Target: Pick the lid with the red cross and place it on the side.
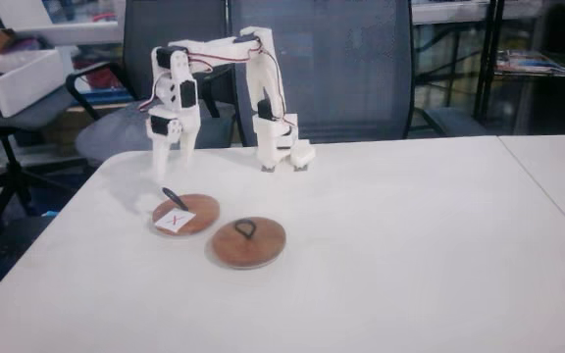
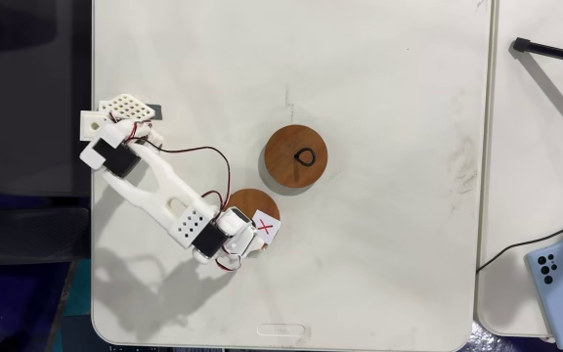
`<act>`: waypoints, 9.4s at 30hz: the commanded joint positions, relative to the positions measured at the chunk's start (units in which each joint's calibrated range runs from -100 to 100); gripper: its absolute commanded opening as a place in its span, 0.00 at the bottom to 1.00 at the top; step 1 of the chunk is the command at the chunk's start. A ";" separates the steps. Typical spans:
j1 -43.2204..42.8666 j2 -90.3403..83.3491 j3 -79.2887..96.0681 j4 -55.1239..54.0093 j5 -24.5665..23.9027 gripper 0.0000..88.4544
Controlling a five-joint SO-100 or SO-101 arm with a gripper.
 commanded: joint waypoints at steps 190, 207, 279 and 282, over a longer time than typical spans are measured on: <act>-0.13 19.46 -16.04 3.66 -0.20 0.19; -0.13 19.37 -16.04 3.66 -0.20 0.06; -0.21 18.61 -32.99 12.38 0.24 0.00; -0.21 18.52 -32.99 12.38 0.24 0.00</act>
